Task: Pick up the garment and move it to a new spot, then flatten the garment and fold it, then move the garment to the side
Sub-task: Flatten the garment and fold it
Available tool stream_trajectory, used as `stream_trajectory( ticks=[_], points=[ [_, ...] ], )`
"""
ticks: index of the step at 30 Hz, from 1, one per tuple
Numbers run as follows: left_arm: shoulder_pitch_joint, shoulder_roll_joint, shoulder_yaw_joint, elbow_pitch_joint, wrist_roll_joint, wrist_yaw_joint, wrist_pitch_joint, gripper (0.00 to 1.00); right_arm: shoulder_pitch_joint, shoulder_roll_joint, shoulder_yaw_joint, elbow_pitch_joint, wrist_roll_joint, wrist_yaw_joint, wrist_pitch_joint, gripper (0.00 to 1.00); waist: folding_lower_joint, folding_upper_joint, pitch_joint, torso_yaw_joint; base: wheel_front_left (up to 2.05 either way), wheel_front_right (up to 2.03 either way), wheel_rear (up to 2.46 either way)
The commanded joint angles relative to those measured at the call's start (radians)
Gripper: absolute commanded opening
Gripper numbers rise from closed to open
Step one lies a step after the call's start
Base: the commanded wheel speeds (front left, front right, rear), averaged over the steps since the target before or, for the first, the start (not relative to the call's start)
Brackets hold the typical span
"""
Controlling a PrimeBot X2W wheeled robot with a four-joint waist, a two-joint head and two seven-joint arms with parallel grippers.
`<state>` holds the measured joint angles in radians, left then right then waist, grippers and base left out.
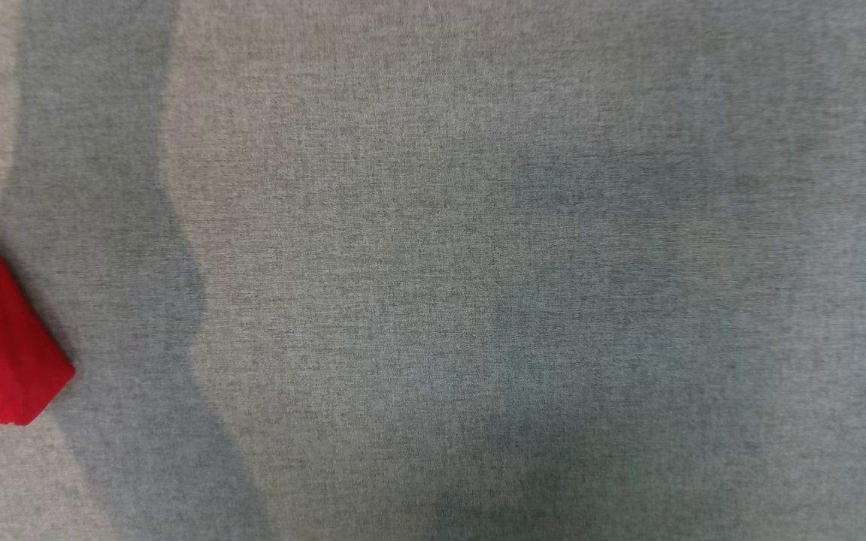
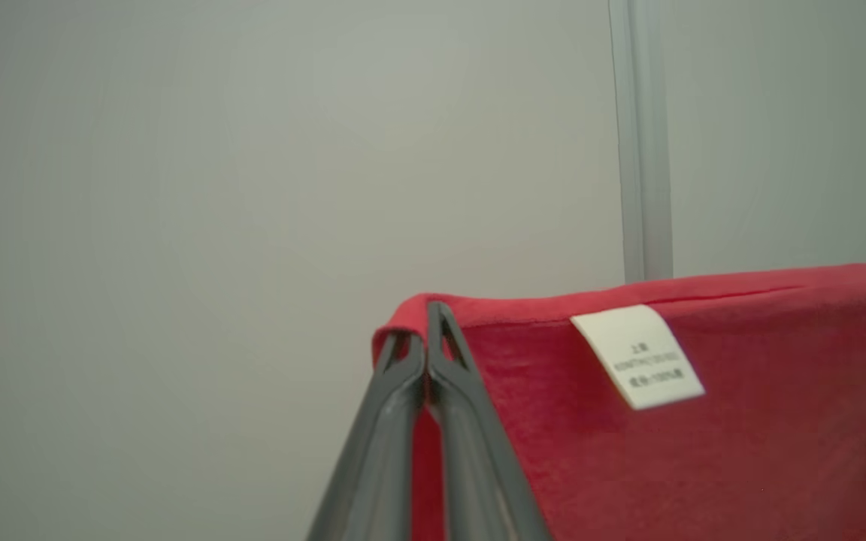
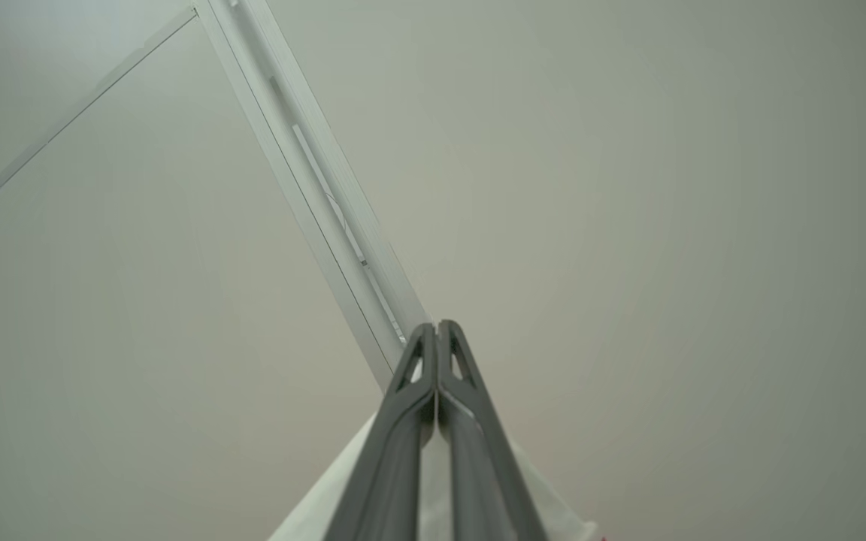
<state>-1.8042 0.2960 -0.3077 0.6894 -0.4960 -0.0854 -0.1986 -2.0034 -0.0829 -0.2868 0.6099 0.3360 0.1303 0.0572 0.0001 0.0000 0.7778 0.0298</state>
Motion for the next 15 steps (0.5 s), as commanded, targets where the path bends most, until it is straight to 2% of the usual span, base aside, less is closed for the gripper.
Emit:
stream_trajectory(
  ticks=[1,8,12,15],
  points=[
    [-0.019,0.001,0.004,0.015,0.004,0.005,-0.011,0.0,-0.018,0.0,-0.006,0.014,-0.008,0.001,-0.021,0.0,-0.0001,0.0,0.014,0.002,0.0,0.0,0.0],
    [-0.074,-0.042,-0.013,0.158,0.009,-0.024,-0.058,0.0,-0.085,0.019,-0.021,0.209,-0.033,0.001,-0.111,0.0,-0.0001,0.0,0.09,0.004,0.0,0.0,0.0],
    [-0.013,-0.05,-0.041,0.187,0.002,-0.041,-0.066,0.0,-0.014,0.004,0.015,0.24,0.01,0.001,-0.128,0.0,-0.0001,0.0,0.102,0.004,0.0,0.0,0.0],
    [0.055,-0.045,-0.067,0.16,-0.005,-0.045,-0.068,0.0,0.081,-0.017,0.068,0.2,0.083,0.001,-0.119,0.0,-0.0001,0.0,0.089,0.003,0.0,0.0,0.0]
  ],
)
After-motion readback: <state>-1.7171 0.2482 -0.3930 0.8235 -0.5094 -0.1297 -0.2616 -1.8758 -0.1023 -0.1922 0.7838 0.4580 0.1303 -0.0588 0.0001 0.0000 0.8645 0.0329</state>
